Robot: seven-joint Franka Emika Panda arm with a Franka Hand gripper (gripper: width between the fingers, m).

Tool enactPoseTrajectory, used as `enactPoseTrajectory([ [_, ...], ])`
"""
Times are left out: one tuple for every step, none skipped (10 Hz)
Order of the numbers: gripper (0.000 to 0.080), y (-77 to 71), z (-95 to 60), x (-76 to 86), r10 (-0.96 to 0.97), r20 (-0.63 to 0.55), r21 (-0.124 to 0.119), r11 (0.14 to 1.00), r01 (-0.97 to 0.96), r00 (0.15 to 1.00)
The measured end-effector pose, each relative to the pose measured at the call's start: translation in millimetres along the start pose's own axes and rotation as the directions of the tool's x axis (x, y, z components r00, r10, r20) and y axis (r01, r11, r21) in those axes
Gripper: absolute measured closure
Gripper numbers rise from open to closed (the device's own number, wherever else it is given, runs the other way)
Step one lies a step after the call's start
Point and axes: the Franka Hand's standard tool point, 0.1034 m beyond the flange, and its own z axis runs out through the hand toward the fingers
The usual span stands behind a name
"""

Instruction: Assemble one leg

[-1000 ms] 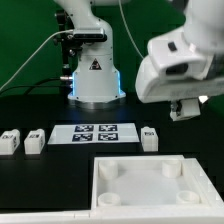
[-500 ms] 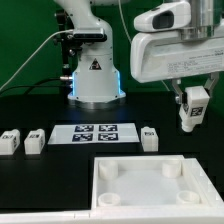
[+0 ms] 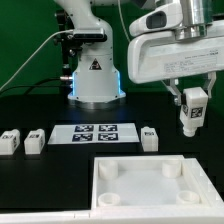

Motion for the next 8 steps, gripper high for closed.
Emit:
enactPoseTrajectory([
  [0.0506,10.8,-5.5,22.6,0.000,-0.014,0.003,1.000,0.000,1.000],
  [0.0506,13.8,-5.6,37.6,0.005,-0.028,0.007,1.000,-0.004,1.000],
  [0.0506,10.8,-8.4,50.9,0.004,-0.037,0.012,1.000,-0.003,0.999],
  [0.0506,7.8,-9.8,57.3,0.008,-0.040,0.015,1.000,-0.008,0.999],
  [0.0506,8.8,-8.4,55.2,0.009,-0.036,0.014,1.000,-0.008,0.999],
  [0.0506,9.0,-7.7,54.7,0.009,-0.035,0.014,1.000,-0.009,0.999],
  [0.0506,8.9,-7.6,54.6,0.009,-0.034,0.014,1.000,-0.008,0.999],
  [0.0506,8.9,-7.5,54.6,0.009,-0.034,0.014,1.000,-0.009,0.999],
])
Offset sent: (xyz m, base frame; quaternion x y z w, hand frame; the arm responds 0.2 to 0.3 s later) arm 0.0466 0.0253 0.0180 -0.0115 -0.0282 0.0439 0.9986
